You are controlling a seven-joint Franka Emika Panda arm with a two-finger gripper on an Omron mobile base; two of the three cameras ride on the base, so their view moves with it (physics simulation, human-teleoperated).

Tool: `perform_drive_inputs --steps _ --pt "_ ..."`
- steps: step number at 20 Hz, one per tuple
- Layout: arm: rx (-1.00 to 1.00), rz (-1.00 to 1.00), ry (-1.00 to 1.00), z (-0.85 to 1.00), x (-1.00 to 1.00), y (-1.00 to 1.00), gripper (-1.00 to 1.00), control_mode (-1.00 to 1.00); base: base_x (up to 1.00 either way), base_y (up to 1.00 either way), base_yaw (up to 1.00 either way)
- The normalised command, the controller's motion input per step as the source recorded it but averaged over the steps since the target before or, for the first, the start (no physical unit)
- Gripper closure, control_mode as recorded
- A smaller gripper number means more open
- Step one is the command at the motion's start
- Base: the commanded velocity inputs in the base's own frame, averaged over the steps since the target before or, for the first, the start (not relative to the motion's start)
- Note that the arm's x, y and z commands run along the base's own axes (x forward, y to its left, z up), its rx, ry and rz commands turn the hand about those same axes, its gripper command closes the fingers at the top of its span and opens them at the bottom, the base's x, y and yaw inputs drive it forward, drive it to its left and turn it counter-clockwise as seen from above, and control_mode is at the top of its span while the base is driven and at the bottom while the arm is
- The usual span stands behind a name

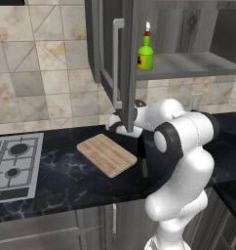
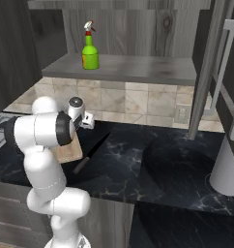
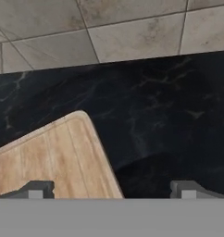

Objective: Move the cutting board and knife to the sink. Then move spray from the cabinet to the counter.

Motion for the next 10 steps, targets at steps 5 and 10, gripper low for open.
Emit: perform_drive_inputs --steps 5,10 --pt "0.02 0.00 0.00 -0.40 0.39 0.07 -1.00 -1.00 0.00 0.00 0.00" --pt "0.03 -0.01 0.00 -0.33 0.41 0.00 -1.00 -1.00 0.00 0.00 0.00"
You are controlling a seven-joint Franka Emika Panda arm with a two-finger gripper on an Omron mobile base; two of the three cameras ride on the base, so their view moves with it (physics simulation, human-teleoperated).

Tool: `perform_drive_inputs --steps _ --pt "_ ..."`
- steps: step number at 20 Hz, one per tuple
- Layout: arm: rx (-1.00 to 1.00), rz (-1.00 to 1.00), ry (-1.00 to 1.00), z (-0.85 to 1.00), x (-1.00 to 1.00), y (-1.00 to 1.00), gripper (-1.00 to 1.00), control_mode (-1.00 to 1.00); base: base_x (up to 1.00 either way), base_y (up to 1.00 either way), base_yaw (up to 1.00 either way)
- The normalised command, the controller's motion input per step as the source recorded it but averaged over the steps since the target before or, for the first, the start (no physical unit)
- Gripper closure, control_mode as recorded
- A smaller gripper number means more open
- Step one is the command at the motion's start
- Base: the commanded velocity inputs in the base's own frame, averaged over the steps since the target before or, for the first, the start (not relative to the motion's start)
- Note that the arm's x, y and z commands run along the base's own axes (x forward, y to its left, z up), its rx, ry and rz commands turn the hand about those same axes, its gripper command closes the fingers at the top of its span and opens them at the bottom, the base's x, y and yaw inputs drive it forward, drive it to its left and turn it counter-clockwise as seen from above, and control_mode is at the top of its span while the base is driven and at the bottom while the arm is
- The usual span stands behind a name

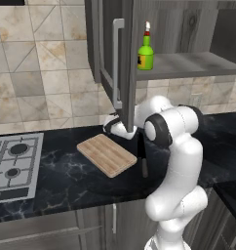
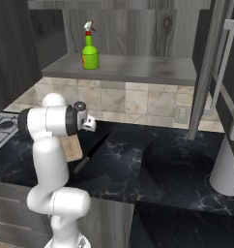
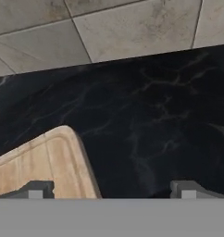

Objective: Move the cutting board and knife to the sink. Then move spray from the cabinet to the counter.

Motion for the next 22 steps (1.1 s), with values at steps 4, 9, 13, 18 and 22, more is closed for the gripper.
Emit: perform_drive_inputs --steps 4,9,13,18,22 --pt "0.04 -0.03 0.00 -0.28 0.40 0.00 -1.00 -1.00 0.00 0.00 0.00" --pt "0.05 -0.04 0.00 -0.29 0.26 0.01 -1.00 -1.00 0.00 0.00 0.00" --pt "0.03 -0.06 0.00 -0.27 0.04 0.13 -1.00 -1.00 0.00 0.00 0.00" --pt "0.00 -0.07 0.00 -0.26 0.00 0.23 -1.00 -1.00 0.00 0.00 0.00" --pt "0.00 -0.07 0.00 -0.25 -0.08 0.23 -1.00 -1.00 0.00 0.00 0.00"
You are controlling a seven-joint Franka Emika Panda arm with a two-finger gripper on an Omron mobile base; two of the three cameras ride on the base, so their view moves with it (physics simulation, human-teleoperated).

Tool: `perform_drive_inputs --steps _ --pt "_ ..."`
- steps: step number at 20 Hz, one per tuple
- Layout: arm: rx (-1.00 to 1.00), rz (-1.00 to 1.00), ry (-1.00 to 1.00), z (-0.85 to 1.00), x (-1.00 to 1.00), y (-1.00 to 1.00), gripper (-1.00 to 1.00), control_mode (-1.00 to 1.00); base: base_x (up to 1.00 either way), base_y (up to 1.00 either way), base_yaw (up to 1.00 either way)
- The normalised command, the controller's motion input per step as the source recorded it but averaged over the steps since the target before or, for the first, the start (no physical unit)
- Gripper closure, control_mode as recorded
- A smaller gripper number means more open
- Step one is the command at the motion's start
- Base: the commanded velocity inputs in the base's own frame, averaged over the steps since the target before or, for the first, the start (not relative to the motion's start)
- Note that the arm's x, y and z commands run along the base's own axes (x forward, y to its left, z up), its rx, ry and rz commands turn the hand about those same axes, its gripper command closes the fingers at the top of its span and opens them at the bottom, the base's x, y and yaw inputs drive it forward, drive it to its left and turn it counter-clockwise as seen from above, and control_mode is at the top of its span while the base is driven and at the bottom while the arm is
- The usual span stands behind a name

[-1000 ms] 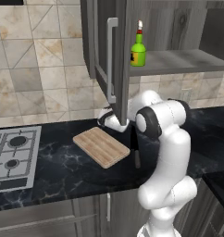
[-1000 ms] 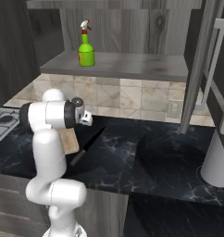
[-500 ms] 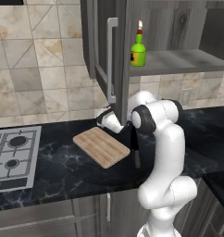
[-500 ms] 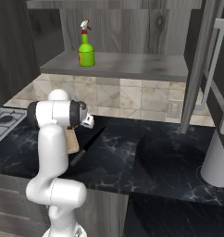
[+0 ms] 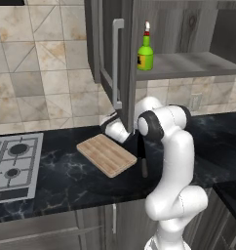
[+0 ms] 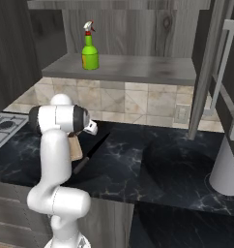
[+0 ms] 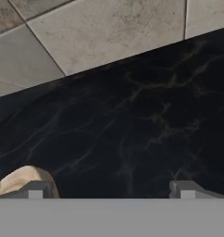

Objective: Move the cutting board and knife to the sink. Then move spray from the cabinet to the counter.

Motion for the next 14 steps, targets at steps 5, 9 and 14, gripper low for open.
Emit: perform_drive_inputs --steps 5,9,14 --pt "0.00 -0.06 0.00 -0.22 -0.31 0.30 -1.00 -1.00 0.00 0.00 0.00" --pt "0.00 -0.04 0.00 -0.19 -0.53 0.29 -1.00 -1.00 0.00 0.00 0.00" --pt "0.00 -0.02 0.00 -0.14 -0.60 0.23 -1.00 -1.00 0.00 0.00 0.00"
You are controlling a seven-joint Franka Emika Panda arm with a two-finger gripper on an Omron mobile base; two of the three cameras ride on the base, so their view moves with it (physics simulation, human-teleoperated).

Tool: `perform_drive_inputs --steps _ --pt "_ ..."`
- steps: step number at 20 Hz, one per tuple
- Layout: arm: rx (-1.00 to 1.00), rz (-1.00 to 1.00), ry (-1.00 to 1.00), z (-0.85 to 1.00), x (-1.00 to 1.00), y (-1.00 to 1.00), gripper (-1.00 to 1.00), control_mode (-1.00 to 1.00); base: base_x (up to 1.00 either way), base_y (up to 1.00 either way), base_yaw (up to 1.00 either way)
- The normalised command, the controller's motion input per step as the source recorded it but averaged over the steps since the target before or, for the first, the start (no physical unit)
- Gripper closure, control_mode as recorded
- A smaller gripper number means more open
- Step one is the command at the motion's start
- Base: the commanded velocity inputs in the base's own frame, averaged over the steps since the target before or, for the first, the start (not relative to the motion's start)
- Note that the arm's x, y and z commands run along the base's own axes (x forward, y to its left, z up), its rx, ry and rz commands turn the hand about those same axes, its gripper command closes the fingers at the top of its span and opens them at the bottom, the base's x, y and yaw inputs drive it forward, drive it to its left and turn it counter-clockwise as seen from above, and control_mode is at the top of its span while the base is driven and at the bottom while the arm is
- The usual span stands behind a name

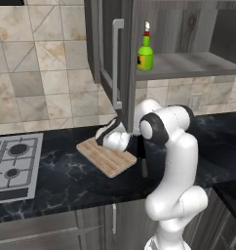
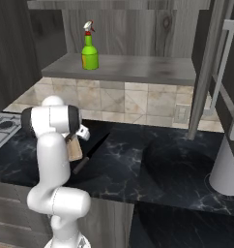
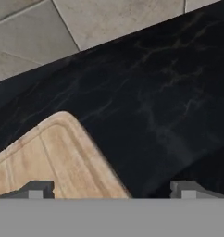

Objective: Move the cutting board and knife to the sink. Then move spray from the cabinet to the counter.

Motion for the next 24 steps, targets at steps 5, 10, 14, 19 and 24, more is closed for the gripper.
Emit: perform_drive_inputs --steps 5,10,14,19,24 --pt "0.01 -0.01 0.00 -0.14 -0.63 0.22 -1.00 -1.00 0.00 0.00 0.00" --pt "0.02 0.00 0.00 -0.14 -0.69 0.28 -1.00 -1.00 0.00 0.00 0.00" --pt "0.04 0.00 0.00 -0.14 -0.78 0.29 -1.00 -1.00 0.00 0.00 0.00" --pt "0.03 0.00 0.00 -0.14 -0.88 0.23 -1.00 -1.00 0.00 0.00 0.00" --pt "0.03 0.00 0.00 -0.19 -0.86 0.20 -1.00 -1.00 0.00 0.00 0.00"
